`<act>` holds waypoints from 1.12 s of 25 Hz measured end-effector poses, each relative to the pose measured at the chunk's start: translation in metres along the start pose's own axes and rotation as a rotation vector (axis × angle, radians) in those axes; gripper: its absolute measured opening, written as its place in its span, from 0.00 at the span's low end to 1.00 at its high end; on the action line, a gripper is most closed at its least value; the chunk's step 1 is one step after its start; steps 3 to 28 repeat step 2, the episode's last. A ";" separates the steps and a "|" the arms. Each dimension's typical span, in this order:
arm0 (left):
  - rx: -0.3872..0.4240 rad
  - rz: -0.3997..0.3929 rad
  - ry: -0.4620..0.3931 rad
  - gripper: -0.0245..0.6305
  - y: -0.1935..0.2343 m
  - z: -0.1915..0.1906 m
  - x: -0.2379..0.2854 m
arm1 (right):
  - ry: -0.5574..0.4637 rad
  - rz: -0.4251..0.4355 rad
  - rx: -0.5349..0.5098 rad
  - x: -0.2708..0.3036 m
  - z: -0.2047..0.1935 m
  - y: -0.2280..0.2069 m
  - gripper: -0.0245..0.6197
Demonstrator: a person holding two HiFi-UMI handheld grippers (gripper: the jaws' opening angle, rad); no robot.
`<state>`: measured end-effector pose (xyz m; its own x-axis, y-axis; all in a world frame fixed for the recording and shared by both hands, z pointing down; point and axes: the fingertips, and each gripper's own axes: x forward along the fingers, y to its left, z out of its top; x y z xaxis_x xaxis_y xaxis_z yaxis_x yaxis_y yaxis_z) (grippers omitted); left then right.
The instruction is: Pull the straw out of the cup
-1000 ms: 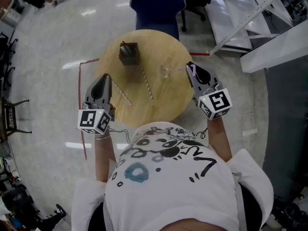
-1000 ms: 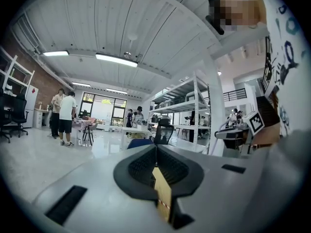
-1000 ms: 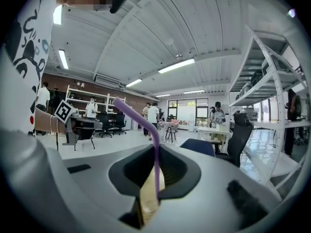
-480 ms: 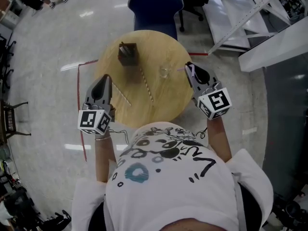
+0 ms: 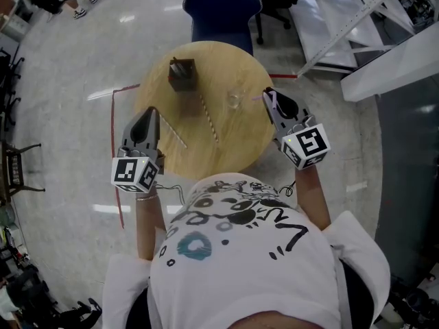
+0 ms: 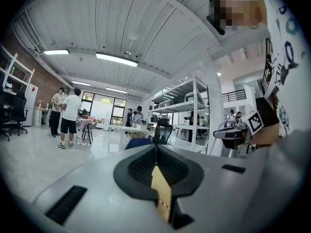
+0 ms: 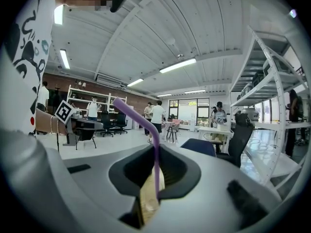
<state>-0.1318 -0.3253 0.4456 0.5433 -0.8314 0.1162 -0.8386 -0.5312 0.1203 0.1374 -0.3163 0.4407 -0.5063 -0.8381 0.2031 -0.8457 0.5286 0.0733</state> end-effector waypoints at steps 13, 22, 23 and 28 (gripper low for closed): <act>0.001 0.000 0.001 0.07 -0.001 -0.001 -0.002 | 0.000 0.001 -0.001 -0.001 -0.001 0.001 0.11; 0.001 0.000 0.001 0.07 -0.001 -0.001 -0.002 | 0.000 0.001 -0.001 -0.001 -0.001 0.001 0.11; 0.001 0.000 0.001 0.07 -0.001 -0.001 -0.002 | 0.000 0.001 -0.001 -0.001 -0.001 0.001 0.11; 0.001 0.000 0.001 0.07 -0.001 -0.001 -0.002 | 0.000 0.001 -0.001 -0.001 -0.001 0.001 0.11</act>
